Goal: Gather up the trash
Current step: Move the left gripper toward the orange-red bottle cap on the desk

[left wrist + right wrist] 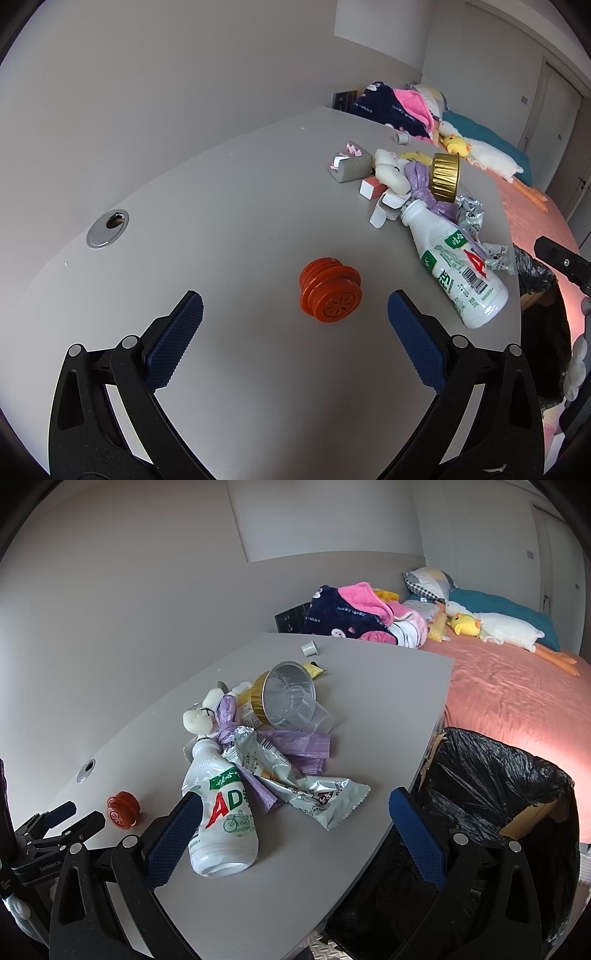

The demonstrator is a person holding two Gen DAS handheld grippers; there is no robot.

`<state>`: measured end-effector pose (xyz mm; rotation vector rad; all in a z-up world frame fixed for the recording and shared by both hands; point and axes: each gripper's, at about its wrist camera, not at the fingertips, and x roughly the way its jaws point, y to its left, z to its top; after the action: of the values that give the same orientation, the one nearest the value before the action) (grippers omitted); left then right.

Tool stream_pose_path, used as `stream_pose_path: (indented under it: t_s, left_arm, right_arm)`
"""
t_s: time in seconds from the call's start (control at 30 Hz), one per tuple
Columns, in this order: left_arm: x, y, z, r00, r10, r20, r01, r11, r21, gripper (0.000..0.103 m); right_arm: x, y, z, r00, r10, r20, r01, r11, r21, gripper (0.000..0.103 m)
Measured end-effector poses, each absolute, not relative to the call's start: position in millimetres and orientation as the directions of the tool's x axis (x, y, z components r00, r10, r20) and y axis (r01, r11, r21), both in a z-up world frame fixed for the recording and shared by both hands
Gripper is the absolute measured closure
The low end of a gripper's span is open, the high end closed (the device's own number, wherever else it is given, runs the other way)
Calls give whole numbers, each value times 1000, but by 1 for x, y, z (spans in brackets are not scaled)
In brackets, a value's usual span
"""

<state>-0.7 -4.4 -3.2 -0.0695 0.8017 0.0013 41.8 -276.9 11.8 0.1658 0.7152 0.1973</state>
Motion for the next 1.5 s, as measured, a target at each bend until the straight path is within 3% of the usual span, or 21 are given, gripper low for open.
stream_pose_path:
  t_s: [1.5]
  left_arm:
    - [0,-11,-6,690,-46,-722,-3,998,-66,6]
  right_arm:
    - [43,-288,9,742,217,-634,-90,970,227,3]
